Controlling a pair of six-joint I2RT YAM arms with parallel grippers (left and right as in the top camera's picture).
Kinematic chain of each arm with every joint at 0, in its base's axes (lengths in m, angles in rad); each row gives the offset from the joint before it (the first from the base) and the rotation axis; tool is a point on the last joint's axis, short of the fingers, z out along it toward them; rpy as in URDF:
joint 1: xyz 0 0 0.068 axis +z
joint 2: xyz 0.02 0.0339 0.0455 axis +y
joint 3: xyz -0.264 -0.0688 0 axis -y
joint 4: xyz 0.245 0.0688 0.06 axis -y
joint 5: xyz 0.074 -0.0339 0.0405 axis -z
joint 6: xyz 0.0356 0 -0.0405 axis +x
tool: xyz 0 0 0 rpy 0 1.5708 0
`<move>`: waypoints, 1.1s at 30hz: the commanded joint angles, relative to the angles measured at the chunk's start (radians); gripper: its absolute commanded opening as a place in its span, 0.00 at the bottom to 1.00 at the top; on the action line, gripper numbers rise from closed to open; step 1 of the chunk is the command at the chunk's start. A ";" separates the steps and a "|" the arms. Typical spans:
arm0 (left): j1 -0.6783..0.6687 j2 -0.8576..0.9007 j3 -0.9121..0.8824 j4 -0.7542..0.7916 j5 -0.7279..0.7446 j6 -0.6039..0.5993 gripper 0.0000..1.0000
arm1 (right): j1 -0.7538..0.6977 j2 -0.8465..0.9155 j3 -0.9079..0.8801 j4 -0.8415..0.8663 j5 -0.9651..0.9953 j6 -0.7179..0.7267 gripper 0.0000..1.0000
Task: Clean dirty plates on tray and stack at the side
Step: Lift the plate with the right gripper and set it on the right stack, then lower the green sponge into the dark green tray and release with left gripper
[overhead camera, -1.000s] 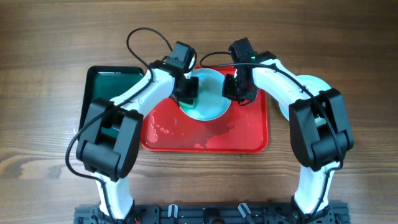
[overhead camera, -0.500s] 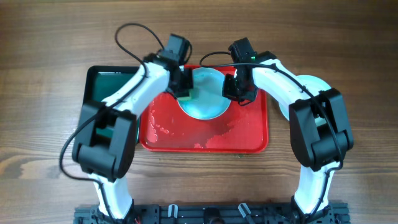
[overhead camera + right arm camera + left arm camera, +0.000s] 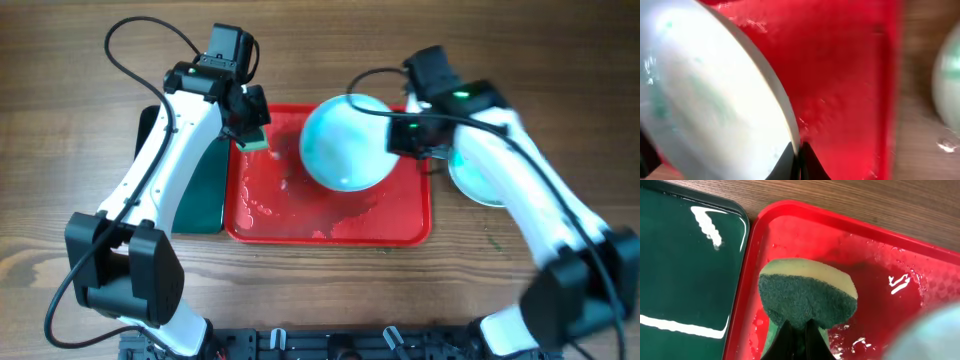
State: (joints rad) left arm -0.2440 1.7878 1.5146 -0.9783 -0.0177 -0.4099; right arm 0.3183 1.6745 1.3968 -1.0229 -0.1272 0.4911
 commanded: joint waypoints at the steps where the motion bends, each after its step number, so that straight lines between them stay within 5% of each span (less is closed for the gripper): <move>1: 0.002 -0.005 0.010 0.000 -0.010 -0.017 0.04 | -0.112 -0.109 0.004 -0.087 0.091 -0.010 0.04; 7: 0.002 -0.005 0.008 0.000 -0.010 -0.017 0.04 | -0.451 -0.179 -0.003 -0.207 0.150 -0.026 0.04; 15: 0.002 -0.005 0.008 -0.008 -0.010 -0.017 0.04 | -0.802 -0.175 -0.246 -0.029 0.134 -0.047 0.04; 18: 0.002 -0.005 0.008 -0.008 -0.010 -0.017 0.04 | -0.799 -0.175 -0.313 0.058 0.021 -0.073 0.06; 24: 0.066 -0.068 0.011 -0.119 -0.086 -0.005 0.04 | -0.757 -0.174 -0.352 0.106 0.016 -0.082 0.46; 28: 0.159 -0.137 0.011 -0.198 -0.085 0.021 0.04 | -0.674 -0.175 -0.332 0.136 -0.143 -0.162 0.54; 33: 0.244 -0.108 -0.037 -0.229 -0.085 0.189 0.04 | -0.410 -0.175 -0.278 0.164 -0.144 -0.176 0.60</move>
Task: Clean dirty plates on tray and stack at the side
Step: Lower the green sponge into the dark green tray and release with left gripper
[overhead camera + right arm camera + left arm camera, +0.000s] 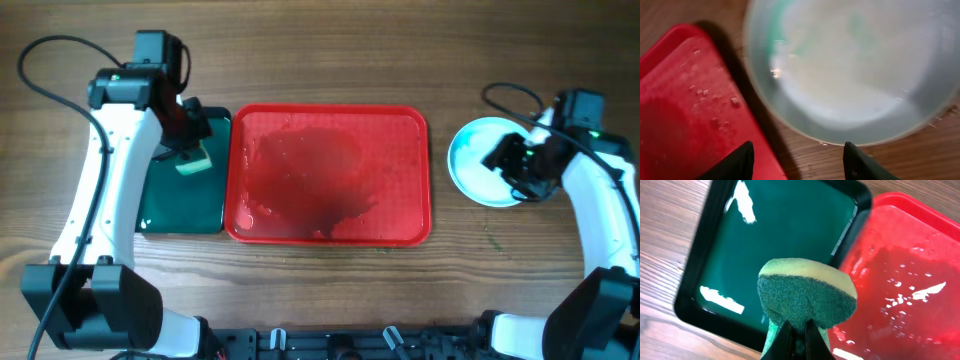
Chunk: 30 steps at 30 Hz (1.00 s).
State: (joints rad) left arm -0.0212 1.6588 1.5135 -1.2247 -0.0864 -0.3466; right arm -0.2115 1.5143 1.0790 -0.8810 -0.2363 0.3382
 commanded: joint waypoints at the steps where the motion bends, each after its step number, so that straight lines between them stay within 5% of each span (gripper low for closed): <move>1: 0.025 0.028 -0.058 0.036 -0.018 0.145 0.04 | 0.168 -0.014 0.039 0.033 -0.035 -0.021 0.61; 7: 0.039 0.057 -0.168 0.148 -0.047 0.161 0.04 | 0.364 -0.014 0.039 0.080 -0.016 -0.021 0.62; 19: 0.040 0.161 -0.307 0.417 -0.132 0.292 0.07 | 0.407 -0.014 0.039 0.080 -0.016 -0.077 0.65; 21: 0.040 0.166 -0.307 0.419 -0.132 0.286 0.37 | 0.407 -0.014 0.039 0.080 -0.016 -0.079 0.66; 23: 0.040 0.163 -0.302 0.418 -0.132 0.286 0.94 | 0.407 -0.015 0.048 0.074 -0.016 -0.107 0.66; 24: 0.040 0.158 -0.288 0.402 -0.132 0.286 1.00 | 0.407 -0.015 0.063 0.061 -0.017 -0.108 0.66; 30: 0.034 0.050 -0.080 0.205 -0.131 0.186 1.00 | 0.407 -0.019 0.245 -0.083 -0.013 -0.131 0.69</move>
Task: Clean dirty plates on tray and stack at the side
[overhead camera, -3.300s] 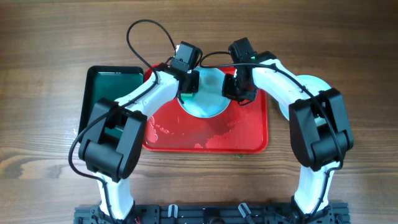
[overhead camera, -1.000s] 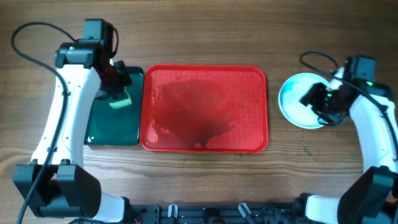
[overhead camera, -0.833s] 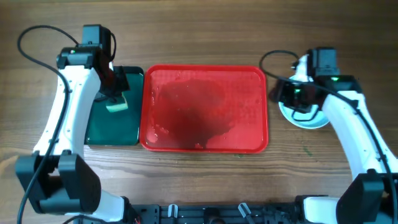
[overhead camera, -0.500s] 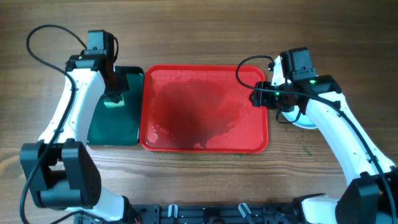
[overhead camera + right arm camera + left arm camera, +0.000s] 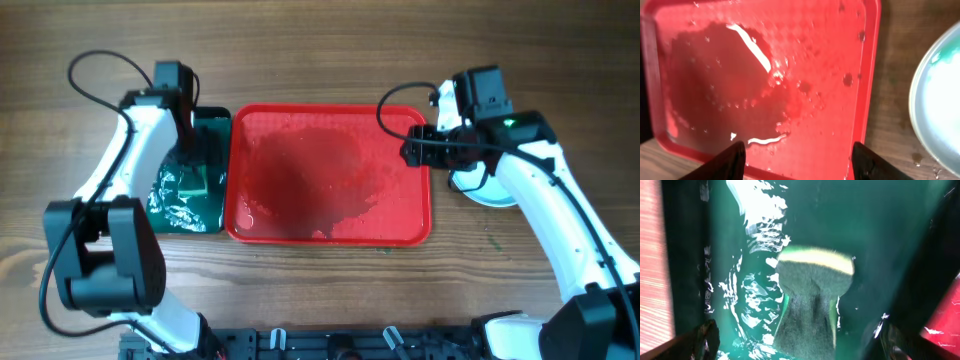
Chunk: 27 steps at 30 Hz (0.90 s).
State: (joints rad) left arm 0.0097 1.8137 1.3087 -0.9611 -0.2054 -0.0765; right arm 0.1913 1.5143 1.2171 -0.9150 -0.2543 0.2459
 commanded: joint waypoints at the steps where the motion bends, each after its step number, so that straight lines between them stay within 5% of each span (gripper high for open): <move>1: 0.001 -0.142 0.154 -0.078 -0.013 -0.113 1.00 | 0.004 -0.024 0.162 -0.096 0.023 -0.037 0.69; 6: 0.001 -0.221 0.158 -0.068 -0.013 -0.112 1.00 | 0.004 -0.109 0.473 -0.330 0.055 -0.036 0.70; 7: 0.001 -0.220 0.158 -0.068 -0.013 -0.112 1.00 | 0.004 -0.137 0.516 -0.341 0.054 -0.036 0.99; 13: 0.001 -0.220 0.158 -0.068 -0.013 -0.112 1.00 | 0.004 -0.348 0.562 -0.340 0.000 0.196 1.00; 19: 0.001 -0.220 0.158 -0.068 -0.013 -0.112 1.00 | 0.004 -0.429 0.550 -0.403 0.386 0.160 1.00; 24: 0.001 -0.220 0.158 -0.068 -0.013 -0.112 1.00 | -0.061 -0.587 0.229 -0.011 0.205 -0.185 1.00; 27: 0.001 -0.220 0.158 -0.068 -0.013 -0.112 1.00 | -0.121 -0.802 -0.181 0.322 0.105 -0.226 1.00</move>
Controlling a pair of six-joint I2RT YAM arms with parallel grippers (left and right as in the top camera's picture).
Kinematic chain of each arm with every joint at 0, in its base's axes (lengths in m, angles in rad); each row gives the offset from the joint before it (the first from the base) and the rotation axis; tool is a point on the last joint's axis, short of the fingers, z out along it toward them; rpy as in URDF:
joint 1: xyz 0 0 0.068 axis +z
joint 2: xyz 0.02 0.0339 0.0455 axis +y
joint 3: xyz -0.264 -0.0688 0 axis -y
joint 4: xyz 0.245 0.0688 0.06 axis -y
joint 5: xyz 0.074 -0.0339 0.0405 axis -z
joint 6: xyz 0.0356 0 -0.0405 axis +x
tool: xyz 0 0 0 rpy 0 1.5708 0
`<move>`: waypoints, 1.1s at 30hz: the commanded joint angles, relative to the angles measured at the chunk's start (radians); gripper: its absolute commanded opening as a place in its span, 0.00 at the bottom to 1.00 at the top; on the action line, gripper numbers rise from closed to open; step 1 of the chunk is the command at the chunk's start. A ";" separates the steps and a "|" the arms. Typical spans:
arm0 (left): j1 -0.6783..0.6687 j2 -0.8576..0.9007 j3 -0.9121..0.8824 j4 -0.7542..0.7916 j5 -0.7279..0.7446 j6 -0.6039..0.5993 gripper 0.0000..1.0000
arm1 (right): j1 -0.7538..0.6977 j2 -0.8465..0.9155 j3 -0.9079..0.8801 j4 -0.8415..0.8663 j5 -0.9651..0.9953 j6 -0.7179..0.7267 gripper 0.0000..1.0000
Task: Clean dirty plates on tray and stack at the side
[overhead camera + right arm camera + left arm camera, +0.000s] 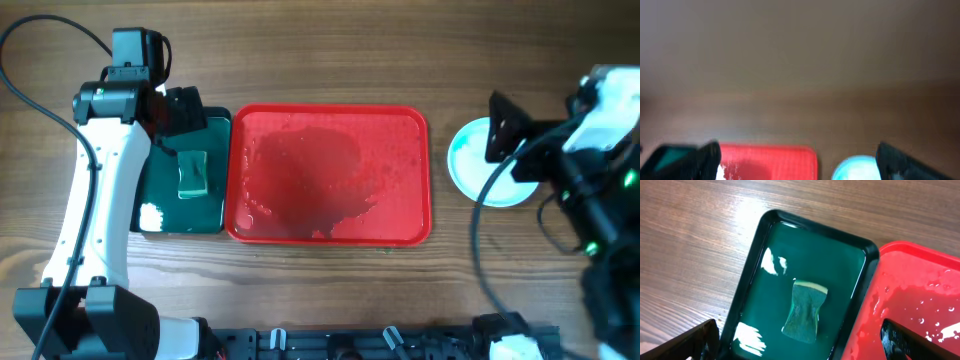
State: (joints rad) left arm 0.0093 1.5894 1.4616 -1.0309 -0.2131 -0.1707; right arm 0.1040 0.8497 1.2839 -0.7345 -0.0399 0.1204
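Note:
The red tray [330,175] lies wet in the middle with no plate on it. To its right on the wood sits the pale turquoise plate stack [470,165], which the right wrist view shows blurred [855,171]. A green sponge [805,311] lies in the black basin of green water [747,285]. My left gripper [800,350] is open high above that basin, at the basin's far edge in the overhead view [188,125]. My right gripper [797,165] is open, raised high beside the plates [512,145].
The black basin [150,215] butts against the red tray's left edge [920,295]. Bare wooden table surrounds tray, basin and plates. The right arm is lifted close to the overhead camera and covers part of the plate stack.
My left gripper, open low over the sponge in the basin, now stands well above it. My right gripper was open over the tray's right side and is now high and farther right.
At first my left gripper held the sponge over the red tray and my right held a plate by its rim there. Then the plate lay on the one at the right, right gripper open. The sponge was then let go in the basin. Both grippers are now raised, open.

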 commanded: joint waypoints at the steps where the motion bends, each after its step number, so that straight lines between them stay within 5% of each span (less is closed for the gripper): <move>1: 0.001 0.004 0.005 0.002 -0.005 -0.018 1.00 | -0.037 -0.200 -0.364 0.237 -0.116 -0.093 1.00; 6: 0.001 0.004 0.005 0.001 -0.005 -0.018 1.00 | -0.037 -0.520 -0.935 0.640 -0.145 -0.091 1.00; 11: 0.001 0.004 0.005 0.002 -0.005 -0.018 1.00 | -0.036 -0.721 -1.201 0.716 -0.142 -0.090 1.00; 17: 0.001 0.004 0.005 0.002 -0.005 -0.018 1.00 | -0.036 -0.847 -1.279 0.746 -0.111 -0.093 1.00; 33: 0.001 0.003 0.005 0.002 -0.005 -0.018 1.00 | -0.035 -0.820 -1.278 0.745 -0.111 -0.094 1.00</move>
State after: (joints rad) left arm 0.0093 1.5898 1.4616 -1.0321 -0.2127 -0.1711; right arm 0.0711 0.0231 0.0071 0.0086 -0.1562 0.0391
